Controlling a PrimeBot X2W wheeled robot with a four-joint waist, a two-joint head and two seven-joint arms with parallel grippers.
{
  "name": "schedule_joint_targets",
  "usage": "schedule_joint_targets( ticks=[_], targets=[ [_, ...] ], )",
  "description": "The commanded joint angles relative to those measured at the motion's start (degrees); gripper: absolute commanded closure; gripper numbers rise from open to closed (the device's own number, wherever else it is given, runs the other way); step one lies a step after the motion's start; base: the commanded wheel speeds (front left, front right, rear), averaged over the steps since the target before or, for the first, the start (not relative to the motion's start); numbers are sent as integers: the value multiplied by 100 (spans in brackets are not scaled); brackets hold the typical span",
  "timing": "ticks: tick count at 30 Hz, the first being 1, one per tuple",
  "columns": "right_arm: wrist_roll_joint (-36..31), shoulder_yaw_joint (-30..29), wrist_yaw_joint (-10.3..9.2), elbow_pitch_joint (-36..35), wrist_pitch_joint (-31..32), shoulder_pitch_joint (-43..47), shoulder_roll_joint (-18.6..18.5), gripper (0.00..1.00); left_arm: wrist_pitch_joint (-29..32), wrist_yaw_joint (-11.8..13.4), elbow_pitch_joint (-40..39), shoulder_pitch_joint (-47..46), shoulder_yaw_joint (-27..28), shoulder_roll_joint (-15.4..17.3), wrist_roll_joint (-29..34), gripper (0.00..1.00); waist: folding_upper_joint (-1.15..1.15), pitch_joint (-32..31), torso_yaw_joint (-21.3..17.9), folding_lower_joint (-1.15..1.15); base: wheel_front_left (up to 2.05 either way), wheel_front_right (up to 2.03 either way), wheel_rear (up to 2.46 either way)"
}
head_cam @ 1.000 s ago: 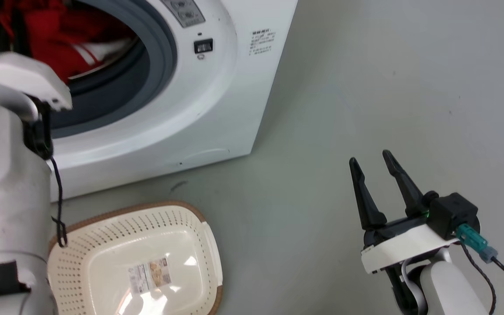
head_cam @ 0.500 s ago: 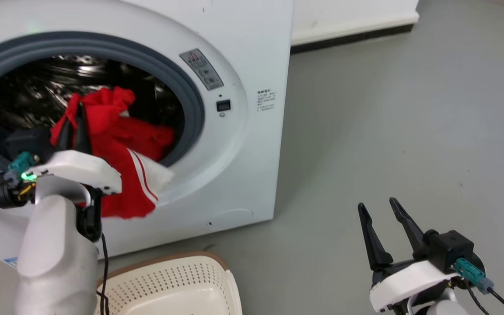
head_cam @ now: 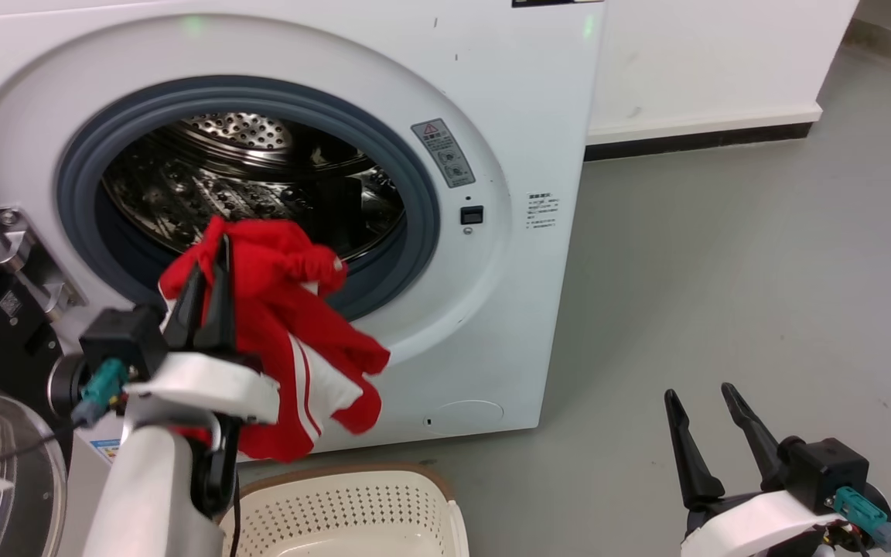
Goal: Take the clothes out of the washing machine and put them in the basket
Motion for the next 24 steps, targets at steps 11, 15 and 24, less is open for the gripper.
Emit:
schedule_joint_targets(
  ticks=[11, 15, 24],
  targets=[
    [-8, 17, -3, -192, 71, -25, -2, 0, 467, 136, -651, 1655, -330, -221, -206, 100, 0, 277, 358, 2, 0, 0, 0],
    [-2, 41, -3, -226, 31, -139, -2, 0, 328, 273, -209, 1973, -420, -310, -334, 100, 0, 504, 401, 2, 0, 0, 0],
    [-14, 194, -3, -310, -25, -617, -1, 0, -52, 367, 1762, 1221, -490, -380, -777, 100, 0, 1578, 311, 2, 0, 0, 0]
  ],
)
